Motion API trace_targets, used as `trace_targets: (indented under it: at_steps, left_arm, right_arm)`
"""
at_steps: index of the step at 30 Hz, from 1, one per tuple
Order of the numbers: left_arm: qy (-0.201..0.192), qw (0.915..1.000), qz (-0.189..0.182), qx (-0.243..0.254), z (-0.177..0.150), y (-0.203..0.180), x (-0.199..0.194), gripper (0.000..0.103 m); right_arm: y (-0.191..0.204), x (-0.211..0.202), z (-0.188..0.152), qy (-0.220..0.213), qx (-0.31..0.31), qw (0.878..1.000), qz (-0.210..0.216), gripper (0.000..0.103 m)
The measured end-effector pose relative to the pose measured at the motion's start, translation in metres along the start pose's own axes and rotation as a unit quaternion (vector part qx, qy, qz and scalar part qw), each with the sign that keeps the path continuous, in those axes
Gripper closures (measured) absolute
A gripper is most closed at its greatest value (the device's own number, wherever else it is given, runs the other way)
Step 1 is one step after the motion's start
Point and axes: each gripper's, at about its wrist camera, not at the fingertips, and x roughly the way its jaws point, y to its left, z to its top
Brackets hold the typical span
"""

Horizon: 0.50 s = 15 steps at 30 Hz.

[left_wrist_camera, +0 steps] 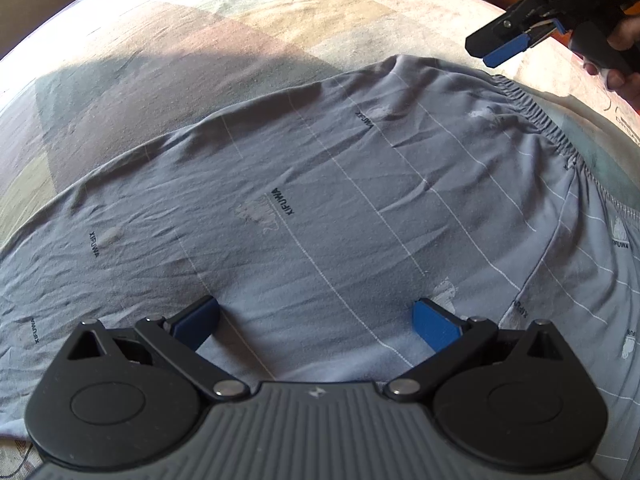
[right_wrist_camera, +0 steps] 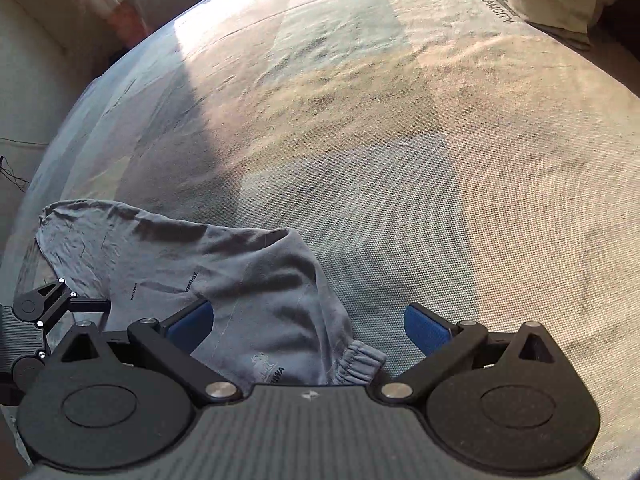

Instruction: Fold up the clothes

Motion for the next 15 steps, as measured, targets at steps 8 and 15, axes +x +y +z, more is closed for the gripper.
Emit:
trace_targets:
  at_steps: [8, 15]
  left_arm:
    - [-0.003, 1.0, -0.002, -0.002, 0.0, 0.0, -0.001, 0.0]
    - [-0.012, 0.9999, -0.003, -0.002, -0.003, 0.0, -0.002, 0.0]
  right_arm:
    - [0.002, 0.006, 0.002, 0.049, -0.014, 0.998, 0.049, 0.0]
    - [-0.017, 0.009, 0.013, 0.085, 0.005, 0.99, 0.111, 0.0]
